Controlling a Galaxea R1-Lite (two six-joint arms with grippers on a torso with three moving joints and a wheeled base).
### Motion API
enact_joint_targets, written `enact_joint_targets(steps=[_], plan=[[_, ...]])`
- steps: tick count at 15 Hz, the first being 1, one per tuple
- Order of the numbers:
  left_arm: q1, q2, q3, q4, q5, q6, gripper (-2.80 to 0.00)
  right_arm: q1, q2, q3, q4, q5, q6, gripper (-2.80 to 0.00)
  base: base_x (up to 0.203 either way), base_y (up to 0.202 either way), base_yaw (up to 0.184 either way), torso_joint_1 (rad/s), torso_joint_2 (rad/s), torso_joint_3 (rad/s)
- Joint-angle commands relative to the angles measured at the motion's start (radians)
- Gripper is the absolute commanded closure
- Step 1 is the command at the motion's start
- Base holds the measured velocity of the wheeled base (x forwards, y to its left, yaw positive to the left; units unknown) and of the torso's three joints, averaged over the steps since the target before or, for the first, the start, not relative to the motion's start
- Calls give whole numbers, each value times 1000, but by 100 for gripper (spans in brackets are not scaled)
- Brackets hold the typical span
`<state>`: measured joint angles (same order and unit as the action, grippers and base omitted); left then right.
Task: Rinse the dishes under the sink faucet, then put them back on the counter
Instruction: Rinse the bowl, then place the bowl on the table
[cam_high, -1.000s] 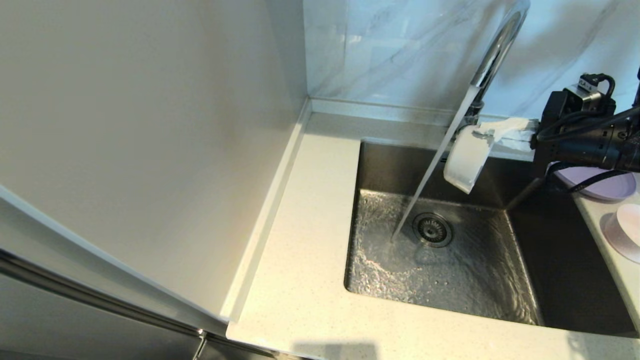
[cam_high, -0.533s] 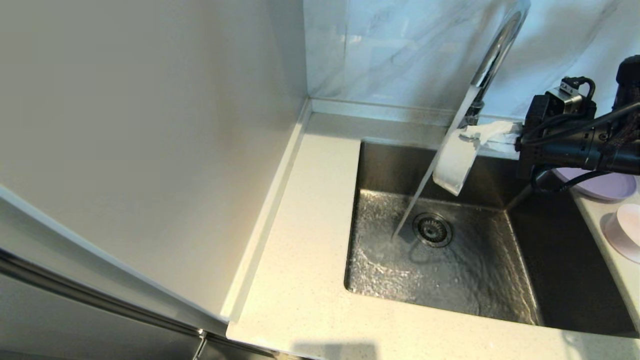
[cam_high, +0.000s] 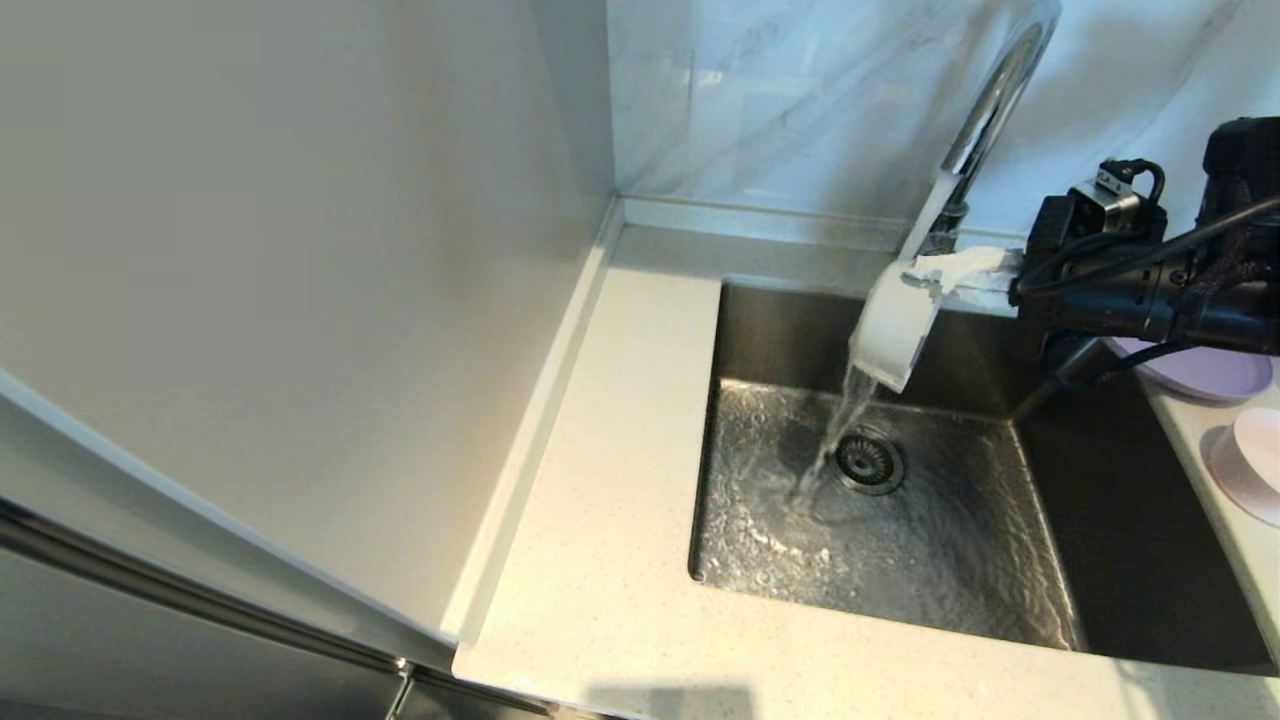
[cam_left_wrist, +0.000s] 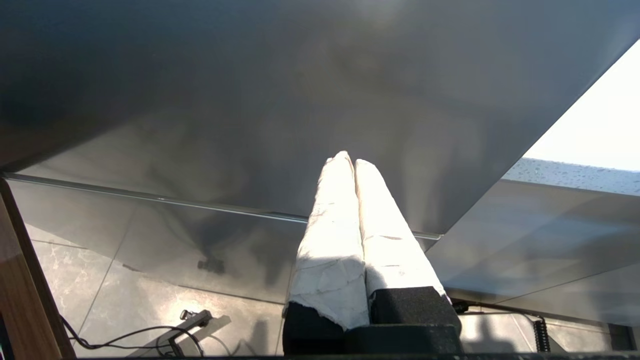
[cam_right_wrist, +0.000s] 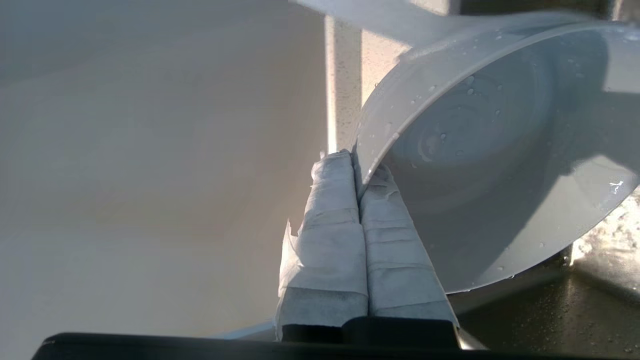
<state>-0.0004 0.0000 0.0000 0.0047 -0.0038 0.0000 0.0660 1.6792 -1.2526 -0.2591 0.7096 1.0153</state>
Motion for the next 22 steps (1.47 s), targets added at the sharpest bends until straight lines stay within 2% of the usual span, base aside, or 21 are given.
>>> enact_joint_targets(steps=[1,6,8,10,11,14,16,17,18,20,22], plan=[[0,0,0,0,0,0,0,5,8,1,-2,-22,5,0,0,0,0,0,0,0],[0,0,0,0,-1,0,0,-27,-98,67,0,-21,-16,0,0,0,0,0,0,0],[0,0,0,0,1,0,0,-55,-169,138,10,-21,-92,0,0,0,0,0,0,0],[0,0,0,0,1,0,0,-123,-224,175,56,-22,-193,0,0,0,0,0,0,0],[0,0,0,0,1,0,0,-152,-245,155,75,-23,-227,0,0,0,0,0,0,0],[0,0,0,0,-1,0,0,-217,-256,-27,96,-24,-242,0,0,0,0,0,0,0],[0,0,0,0,1,0,0,-220,-264,-7,116,-24,-251,0,0,0,0,0,0,0],[0,0,0,0,-1,0,0,-215,-274,66,124,-25,-274,0,0,0,0,0,0,0],[0,0,0,0,1,0,0,-211,-283,174,131,-38,-320,0,0,0,0,0,0,0],[0,0,0,0,1,0,0,-208,-293,340,163,-137,-454,0,0,0,0,0,0,0],[0,0,0,0,1,0,0,-215,-296,341,245,-242,-625,0,0,0,0,0,0,0]])
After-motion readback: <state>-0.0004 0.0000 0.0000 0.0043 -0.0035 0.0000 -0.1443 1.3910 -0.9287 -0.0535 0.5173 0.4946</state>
